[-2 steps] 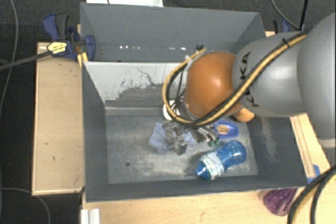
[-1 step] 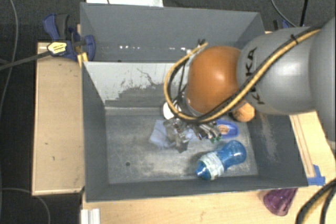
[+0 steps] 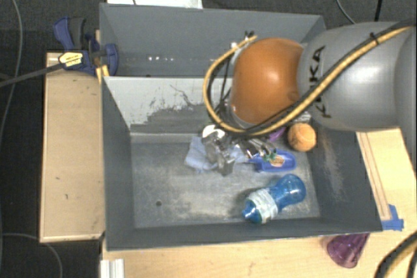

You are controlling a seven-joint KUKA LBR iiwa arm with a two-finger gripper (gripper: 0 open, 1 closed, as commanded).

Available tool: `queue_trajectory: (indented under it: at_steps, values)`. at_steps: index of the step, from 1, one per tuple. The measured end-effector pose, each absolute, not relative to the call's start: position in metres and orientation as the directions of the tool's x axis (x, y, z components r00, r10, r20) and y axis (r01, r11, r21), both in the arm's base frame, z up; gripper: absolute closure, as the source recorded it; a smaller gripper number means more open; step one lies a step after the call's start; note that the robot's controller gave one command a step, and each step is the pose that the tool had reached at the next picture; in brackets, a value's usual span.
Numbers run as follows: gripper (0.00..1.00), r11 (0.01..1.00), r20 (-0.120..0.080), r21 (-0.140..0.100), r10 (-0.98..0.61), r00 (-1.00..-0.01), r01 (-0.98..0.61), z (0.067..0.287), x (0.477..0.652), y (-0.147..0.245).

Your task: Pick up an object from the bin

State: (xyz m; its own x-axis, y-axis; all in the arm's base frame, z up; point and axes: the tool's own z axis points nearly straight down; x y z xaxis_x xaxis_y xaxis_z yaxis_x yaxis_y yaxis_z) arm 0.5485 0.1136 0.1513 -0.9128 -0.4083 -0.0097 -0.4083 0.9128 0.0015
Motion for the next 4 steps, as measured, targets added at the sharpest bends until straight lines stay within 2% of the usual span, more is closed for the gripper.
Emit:
queue_trajectory:
  at_steps: [1,2,3,4]
  values:
    - [1.0,0.909,-0.008,0.001,-0.416,-0.909,-0.416,0.178,0.536,0.112]
    - [1.0,0.91,-0.01,0.001,-0.415,-0.91,-0.415,0.184,0.533,0.112]
    - [1.0,0.915,-0.015,0.0,-0.404,-0.915,-0.404,0.123,0.5,0.106]
    - [1.0,0.913,0.004,0.005,-0.407,-0.913,-0.407,0.142,0.502,0.11]
